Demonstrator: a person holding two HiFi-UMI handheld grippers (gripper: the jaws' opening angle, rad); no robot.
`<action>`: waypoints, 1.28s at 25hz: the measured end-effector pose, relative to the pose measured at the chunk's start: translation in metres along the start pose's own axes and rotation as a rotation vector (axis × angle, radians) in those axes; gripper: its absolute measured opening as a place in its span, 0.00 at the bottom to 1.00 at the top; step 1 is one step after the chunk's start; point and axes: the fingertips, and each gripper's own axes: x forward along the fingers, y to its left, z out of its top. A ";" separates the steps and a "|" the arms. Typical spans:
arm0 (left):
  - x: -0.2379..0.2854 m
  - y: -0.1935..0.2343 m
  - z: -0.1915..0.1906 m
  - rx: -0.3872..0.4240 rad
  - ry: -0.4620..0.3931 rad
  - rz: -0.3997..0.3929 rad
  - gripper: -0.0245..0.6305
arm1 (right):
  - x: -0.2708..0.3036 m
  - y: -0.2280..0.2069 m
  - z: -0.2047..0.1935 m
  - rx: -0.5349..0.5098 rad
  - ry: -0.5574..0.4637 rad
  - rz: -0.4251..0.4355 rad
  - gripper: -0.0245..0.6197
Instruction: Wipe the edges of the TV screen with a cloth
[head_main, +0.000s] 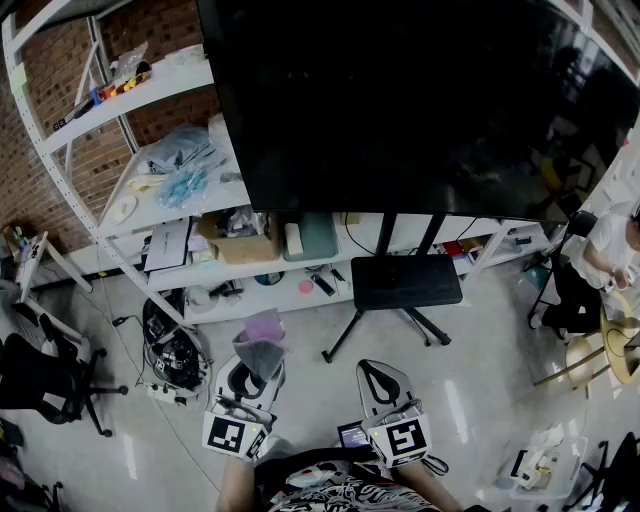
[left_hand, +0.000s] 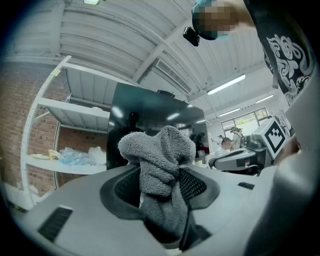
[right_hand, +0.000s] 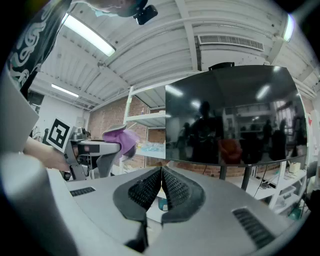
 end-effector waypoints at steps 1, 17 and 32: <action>0.000 -0.002 0.000 -0.001 0.003 0.006 0.34 | -0.004 -0.002 -0.001 0.001 0.001 -0.003 0.08; 0.034 0.039 -0.016 0.002 0.029 0.093 0.34 | 0.021 -0.052 -0.013 0.089 -0.012 -0.031 0.09; 0.197 0.192 -0.043 -0.007 0.049 0.171 0.34 | 0.194 -0.149 -0.004 0.092 0.068 -0.098 0.09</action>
